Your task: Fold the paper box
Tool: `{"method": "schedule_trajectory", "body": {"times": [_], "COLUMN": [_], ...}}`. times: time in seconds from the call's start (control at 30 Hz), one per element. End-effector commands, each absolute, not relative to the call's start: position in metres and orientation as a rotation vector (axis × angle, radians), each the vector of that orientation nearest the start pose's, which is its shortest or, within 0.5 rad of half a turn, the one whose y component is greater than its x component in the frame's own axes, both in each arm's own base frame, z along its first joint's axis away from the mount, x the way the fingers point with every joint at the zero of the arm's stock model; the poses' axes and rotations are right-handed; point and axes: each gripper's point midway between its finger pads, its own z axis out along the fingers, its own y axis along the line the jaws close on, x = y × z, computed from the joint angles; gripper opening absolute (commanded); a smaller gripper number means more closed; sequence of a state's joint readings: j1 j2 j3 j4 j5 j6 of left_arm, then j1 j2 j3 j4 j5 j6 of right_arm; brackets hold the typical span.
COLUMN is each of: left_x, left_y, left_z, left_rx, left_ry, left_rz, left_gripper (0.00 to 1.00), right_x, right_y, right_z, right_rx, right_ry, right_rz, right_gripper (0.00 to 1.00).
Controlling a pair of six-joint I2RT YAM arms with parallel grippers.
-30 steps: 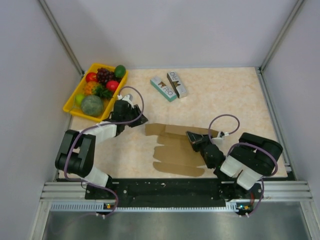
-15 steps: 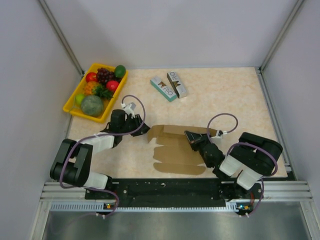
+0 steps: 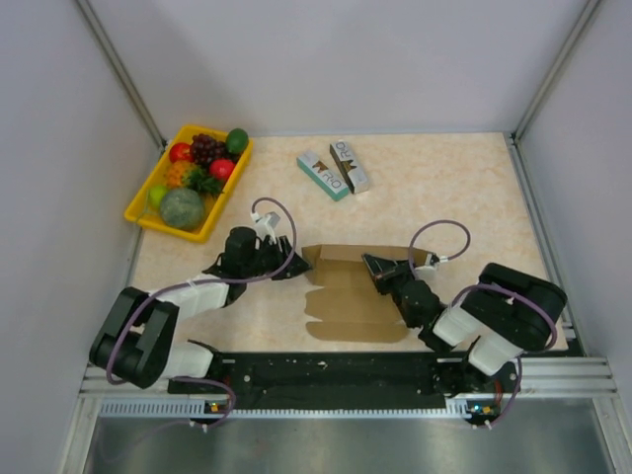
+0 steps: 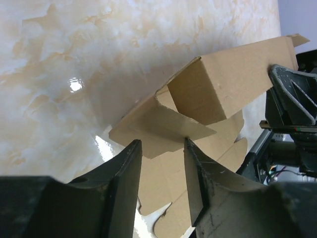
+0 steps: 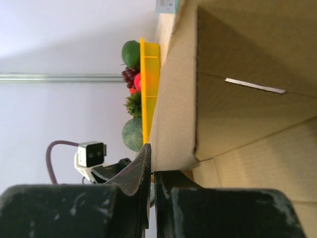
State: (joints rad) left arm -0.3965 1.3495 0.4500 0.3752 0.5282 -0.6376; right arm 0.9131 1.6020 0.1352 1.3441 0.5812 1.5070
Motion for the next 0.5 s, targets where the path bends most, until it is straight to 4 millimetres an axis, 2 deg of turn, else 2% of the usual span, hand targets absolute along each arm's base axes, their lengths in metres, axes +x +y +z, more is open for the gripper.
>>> {"method": "schedule_trajectory", "body": {"times": [0.0, 0.03, 0.07, 0.1, 0.17, 0.2, 0.23, 0.27, 0.3, 0.33, 0.47], "left_x": [0.265, 0.264, 0.261, 0.263, 0.259, 0.258, 0.253, 0.249, 0.248, 0.24, 0.233], "left_y": [-0.224, -0.221, -0.216, -0.209, -0.199, -0.193, -0.189, -0.189, -0.189, -0.188, -0.193], "left_z": [0.102, 0.113, 0.111, 0.123, 0.12, 0.121, 0.114, 0.111, 0.115, 0.103, 0.095], "left_rx": [0.082, 0.081, 0.065, 0.041, 0.009, -0.013, -0.024, -0.038, -0.039, -0.047, -0.083], "left_ry": [2.158, 2.126, 2.14, 2.09, 2.087, 2.081, 2.099, 2.104, 2.071, 2.09, 2.098], "left_rz": [-1.109, -1.103, -1.075, -1.033, -0.975, -0.94, -0.924, -0.931, -0.945, -0.953, -1.012], "left_gripper": [0.51, 0.57, 0.64, 0.68, 0.71, 0.71, 0.7, 0.63, 0.62, 0.62, 0.55], "right_x": [0.265, 0.264, 0.264, 0.263, 0.263, 0.264, 0.264, 0.264, 0.264, 0.264, 0.265], "right_y": [0.25, 0.249, 0.249, 0.248, 0.248, 0.248, 0.25, 0.252, 0.253, 0.253, 0.254], "right_z": [0.136, 0.13, 0.132, 0.132, 0.132, 0.131, 0.131, 0.128, 0.129, 0.128, 0.126], "right_rx": [0.96, 0.959, 0.953, 0.953, 0.953, 0.953, 0.954, 0.954, 0.954, 0.954, 0.962], "right_ry": [1.529, 1.554, 1.55, 1.551, 1.554, 1.556, 1.565, 1.574, 1.574, 1.572, 1.575], "right_rz": [1.384, 1.359, 1.362, 1.359, 1.356, 1.353, 1.358, 1.356, 1.362, 1.361, 1.36], "right_gripper": [0.0, 0.0, 0.0, 0.0, 0.0, 0.0, 0.0, 0.0, 0.0, 0.0, 0.01]}}
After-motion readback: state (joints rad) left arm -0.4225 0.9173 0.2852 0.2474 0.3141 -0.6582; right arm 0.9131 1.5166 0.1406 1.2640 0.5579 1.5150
